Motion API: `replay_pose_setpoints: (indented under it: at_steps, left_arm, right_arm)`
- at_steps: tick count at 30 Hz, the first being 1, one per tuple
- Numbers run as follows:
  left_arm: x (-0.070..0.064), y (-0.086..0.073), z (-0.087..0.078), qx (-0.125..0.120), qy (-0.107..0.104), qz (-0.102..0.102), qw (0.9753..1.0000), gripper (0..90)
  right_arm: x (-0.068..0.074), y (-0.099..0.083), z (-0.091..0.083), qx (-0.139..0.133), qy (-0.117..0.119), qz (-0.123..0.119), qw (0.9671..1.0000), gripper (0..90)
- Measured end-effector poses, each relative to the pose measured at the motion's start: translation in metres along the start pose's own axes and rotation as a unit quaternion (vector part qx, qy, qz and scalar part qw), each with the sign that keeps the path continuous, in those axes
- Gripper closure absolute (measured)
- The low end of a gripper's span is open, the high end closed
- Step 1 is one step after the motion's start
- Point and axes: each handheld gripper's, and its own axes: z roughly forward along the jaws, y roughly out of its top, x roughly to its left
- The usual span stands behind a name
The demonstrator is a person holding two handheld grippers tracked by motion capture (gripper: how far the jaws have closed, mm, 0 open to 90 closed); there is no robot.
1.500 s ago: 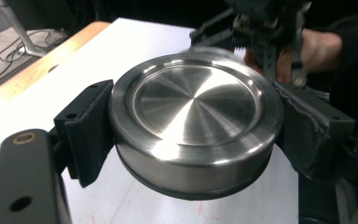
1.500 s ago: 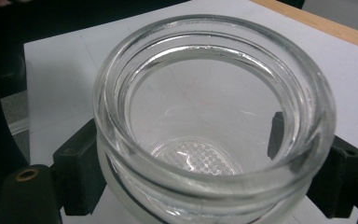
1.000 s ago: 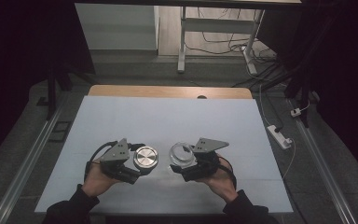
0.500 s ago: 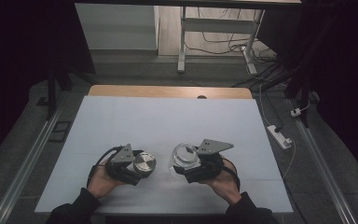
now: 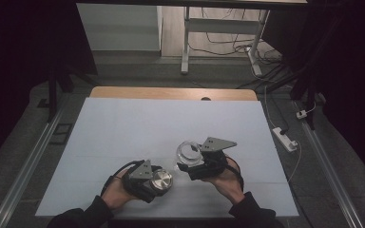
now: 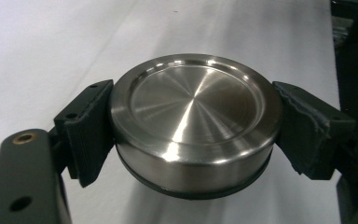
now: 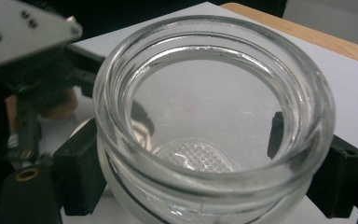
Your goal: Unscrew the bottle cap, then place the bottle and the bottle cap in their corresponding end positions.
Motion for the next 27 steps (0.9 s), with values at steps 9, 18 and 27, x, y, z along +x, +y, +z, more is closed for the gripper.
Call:
replay_pose_setpoints:
  at_steps: [9,18,27]
  left_arm:
    - [-0.004,0.003,0.011,0.0,-0.011,0.003,0.9999,19.0]
    - [-0.005,0.007,0.019,-0.004,-0.014,-0.001,0.9999,19.0]
    - [-0.003,0.009,0.025,-0.011,-0.008,-0.011,0.9998,19.0]
  right_arm:
    - [-0.01,0.005,0.014,0.005,-0.007,0.005,0.9999,14.9]
    - [-0.024,0.014,0.038,0.007,-0.019,0.012,0.9997,14.9]
    - [-0.034,0.02,0.066,0.014,-0.025,0.017,0.9994,14.9]
